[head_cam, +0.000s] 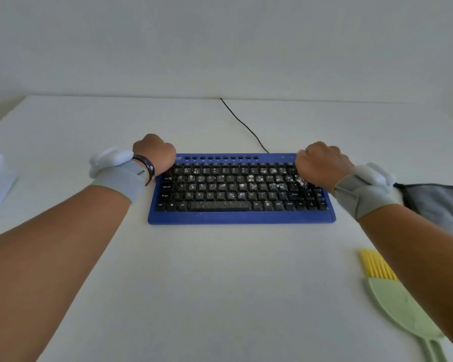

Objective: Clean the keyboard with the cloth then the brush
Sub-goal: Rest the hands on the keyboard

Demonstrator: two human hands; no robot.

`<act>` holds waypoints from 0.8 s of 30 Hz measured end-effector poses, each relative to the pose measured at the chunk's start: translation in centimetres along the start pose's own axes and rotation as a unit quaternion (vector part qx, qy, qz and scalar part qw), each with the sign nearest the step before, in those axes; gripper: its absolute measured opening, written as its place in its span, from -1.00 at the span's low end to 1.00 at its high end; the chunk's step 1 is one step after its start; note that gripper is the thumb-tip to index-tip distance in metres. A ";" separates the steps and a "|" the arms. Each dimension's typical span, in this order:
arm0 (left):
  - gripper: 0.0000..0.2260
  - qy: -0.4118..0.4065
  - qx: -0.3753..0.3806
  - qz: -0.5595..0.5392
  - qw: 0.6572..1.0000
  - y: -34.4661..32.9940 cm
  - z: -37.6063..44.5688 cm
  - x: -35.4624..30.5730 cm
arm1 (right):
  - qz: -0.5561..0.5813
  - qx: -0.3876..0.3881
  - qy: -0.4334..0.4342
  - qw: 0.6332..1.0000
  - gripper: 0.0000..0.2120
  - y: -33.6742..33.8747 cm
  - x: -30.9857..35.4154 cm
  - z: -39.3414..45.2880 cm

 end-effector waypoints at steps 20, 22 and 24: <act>-0.70 0.003 -0.026 -0.025 0.999 1.7 -4.3 3.7 | -0.019 -0.024 0.042 0.999 -0.73 -0.5 1.6 -4.2; -0.71 0.001 -0.029 -0.027 0.999 1.9 -4.2 3.9 | -0.029 -0.026 0.044 0.998 -0.68 -0.7 1.7 -3.9; -0.71 -0.001 -0.026 -0.026 0.999 1.9 -4.0 3.9 | -0.034 -0.022 0.038 0.998 -0.66 -0.9 1.6 -3.8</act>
Point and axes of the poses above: each hand's wrist, its own z-axis towards the middle knuckle, its own y-axis out of the back of the hand, x = y × z, the point moved 8 cm from there along z, towards the middle knuckle, and after that the axes turned 11 degrees about y, right-handed, at the moved point
